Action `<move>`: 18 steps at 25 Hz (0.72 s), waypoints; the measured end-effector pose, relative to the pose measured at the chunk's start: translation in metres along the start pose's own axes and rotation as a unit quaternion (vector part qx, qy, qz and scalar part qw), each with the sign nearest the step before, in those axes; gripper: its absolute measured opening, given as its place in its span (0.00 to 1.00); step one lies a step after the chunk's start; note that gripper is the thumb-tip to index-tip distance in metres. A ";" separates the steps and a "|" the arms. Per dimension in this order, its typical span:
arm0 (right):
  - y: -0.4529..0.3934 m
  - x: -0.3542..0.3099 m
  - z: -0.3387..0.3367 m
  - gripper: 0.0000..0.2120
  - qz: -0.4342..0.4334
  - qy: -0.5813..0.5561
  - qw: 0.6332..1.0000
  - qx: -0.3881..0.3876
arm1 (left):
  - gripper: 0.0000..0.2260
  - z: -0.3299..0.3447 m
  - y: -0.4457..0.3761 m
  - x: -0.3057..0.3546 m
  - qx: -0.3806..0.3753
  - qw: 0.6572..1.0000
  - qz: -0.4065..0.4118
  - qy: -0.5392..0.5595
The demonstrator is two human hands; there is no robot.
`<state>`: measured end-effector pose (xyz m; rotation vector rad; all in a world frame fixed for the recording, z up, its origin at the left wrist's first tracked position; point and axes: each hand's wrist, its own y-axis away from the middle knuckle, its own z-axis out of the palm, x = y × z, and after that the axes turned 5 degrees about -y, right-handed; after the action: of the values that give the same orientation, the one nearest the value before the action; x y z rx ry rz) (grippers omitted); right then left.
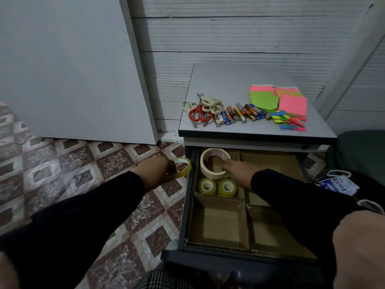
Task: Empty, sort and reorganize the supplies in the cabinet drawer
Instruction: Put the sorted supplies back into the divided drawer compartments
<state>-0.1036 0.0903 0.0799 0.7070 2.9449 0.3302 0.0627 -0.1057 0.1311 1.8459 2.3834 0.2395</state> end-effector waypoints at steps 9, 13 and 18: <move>0.006 -0.007 0.005 0.15 -0.014 0.084 0.994 0.062 | 0.09 0.009 0.003 -0.005 -0.002 1.000 -0.003 -0.005; -0.001 0.000 0.008 0.10 -0.002 0.106 0.994 0.019 | 0.09 0.011 0.000 -0.006 -0.006 1.000 0.002 -0.006; -0.008 -0.003 0.002 0.07 -0.016 0.121 0.991 -0.050 | 0.09 0.008 -0.003 -0.004 -0.003 1.000 0.008 0.005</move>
<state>-0.1042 0.0827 0.0758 0.6491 3.1329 0.5953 0.0623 -0.1099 0.1225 1.8668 2.3738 0.2574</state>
